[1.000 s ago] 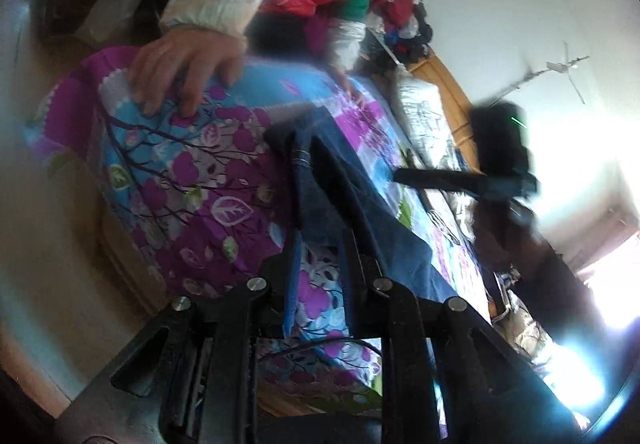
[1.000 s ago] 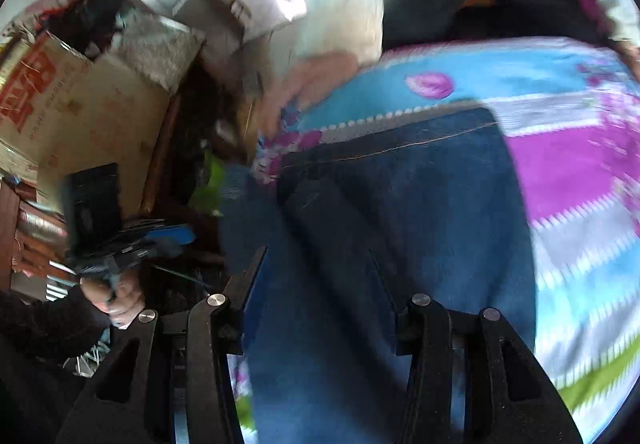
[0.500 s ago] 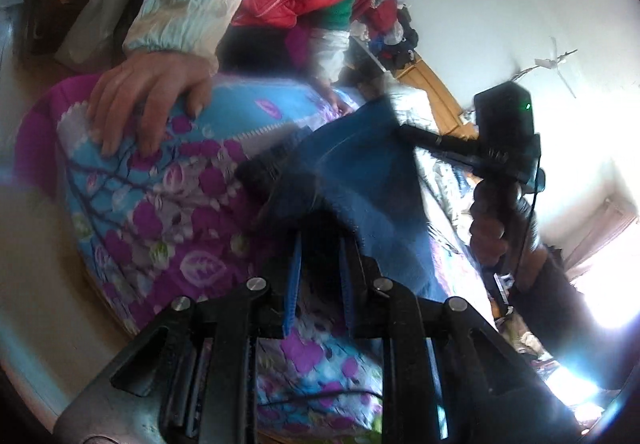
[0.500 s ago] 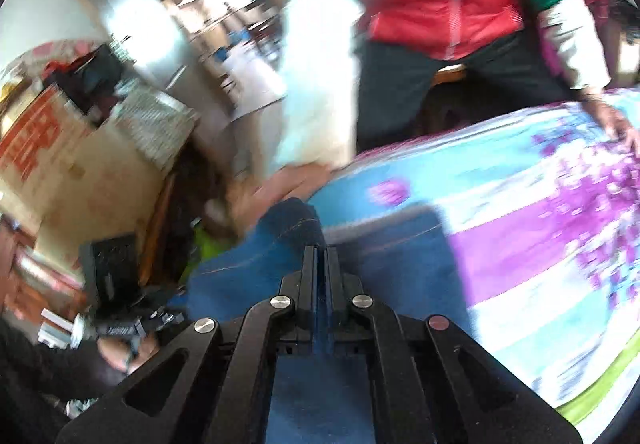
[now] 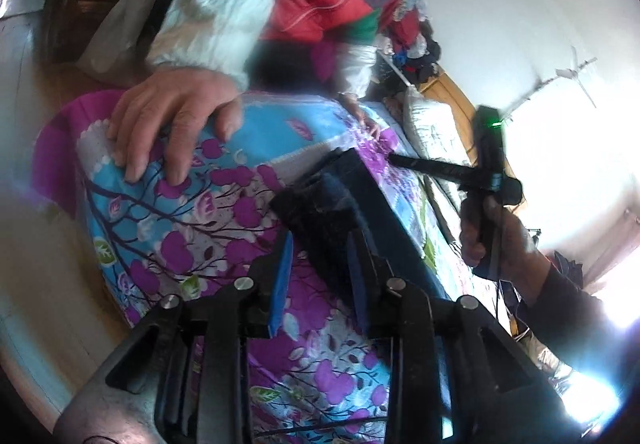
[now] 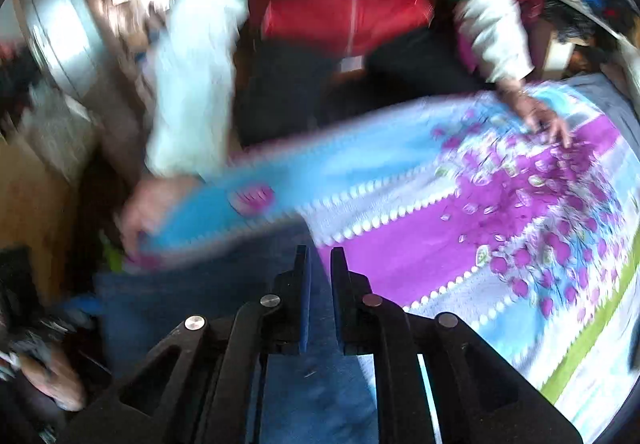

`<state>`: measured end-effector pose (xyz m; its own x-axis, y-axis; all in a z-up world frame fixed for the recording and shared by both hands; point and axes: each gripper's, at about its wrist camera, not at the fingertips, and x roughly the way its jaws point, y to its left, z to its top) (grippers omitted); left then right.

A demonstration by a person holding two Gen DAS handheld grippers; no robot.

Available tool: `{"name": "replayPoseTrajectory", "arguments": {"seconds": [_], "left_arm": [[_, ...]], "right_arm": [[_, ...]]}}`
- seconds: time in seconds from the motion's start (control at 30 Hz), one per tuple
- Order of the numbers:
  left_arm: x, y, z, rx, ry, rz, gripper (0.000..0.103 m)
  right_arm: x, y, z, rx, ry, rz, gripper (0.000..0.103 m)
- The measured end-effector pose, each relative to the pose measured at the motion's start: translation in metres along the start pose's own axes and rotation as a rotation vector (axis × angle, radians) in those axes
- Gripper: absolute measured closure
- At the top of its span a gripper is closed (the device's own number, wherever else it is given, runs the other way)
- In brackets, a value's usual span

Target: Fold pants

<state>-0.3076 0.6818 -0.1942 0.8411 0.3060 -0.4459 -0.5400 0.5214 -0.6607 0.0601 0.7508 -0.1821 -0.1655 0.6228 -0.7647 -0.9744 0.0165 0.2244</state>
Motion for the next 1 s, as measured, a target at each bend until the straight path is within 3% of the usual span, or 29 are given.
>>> {"name": "replayPoseTrajectory", "arguments": {"seconds": [0.1, 0.13, 0.2, 0.23, 0.33, 0.5, 0.6, 0.77, 0.9, 1.0], "left_arm": [[0.007, -0.022, 0.003, 0.092, 0.029, -0.061, 0.074], [0.01, -0.029, 0.004, 0.121, 0.036, -0.075, 0.074], [0.02, -0.035, 0.006, 0.142, 0.056, -0.082, 0.075], [0.023, -0.034, 0.008, 0.132, 0.061, -0.078, 0.076], [0.017, -0.031, 0.01, 0.103, 0.048, -0.079, 0.076], [0.008, -0.024, 0.008, 0.075, 0.036, -0.073, 0.076], [0.016, -0.021, 0.006, 0.062, 0.055, -0.063, 0.076], [0.02, -0.022, 0.005, 0.066, 0.051, -0.063, 0.075], [0.016, -0.018, 0.007, 0.049, 0.034, -0.063, 0.075], [0.016, -0.018, 0.006, 0.047, 0.033, -0.061, 0.074]], "right_arm": [[-0.045, 0.013, -0.042, 0.05, -0.03, 0.186, 0.09], [-0.046, 0.014, -0.058, 0.046, -0.003, 0.176, 0.09], [-0.035, 0.01, -0.078, 0.018, 0.055, 0.042, 0.089], [-0.027, 0.001, -0.082, 0.036, 0.069, 0.037, 0.089], [-0.01, -0.006, -0.07, 0.014, 0.071, 0.059, 0.082], [0.046, 0.005, -0.037, -0.094, 0.167, 0.081, 0.063], [0.067, 0.013, -0.032, -0.142, 0.199, 0.046, 0.063], [0.059, 0.03, -0.028, -0.162, 0.144, 0.106, 0.061], [0.029, 0.009, -0.017, -0.025, -0.013, 0.166, 0.061], [0.046, 0.007, -0.016, -0.006, 0.035, 0.145, 0.068]]}}
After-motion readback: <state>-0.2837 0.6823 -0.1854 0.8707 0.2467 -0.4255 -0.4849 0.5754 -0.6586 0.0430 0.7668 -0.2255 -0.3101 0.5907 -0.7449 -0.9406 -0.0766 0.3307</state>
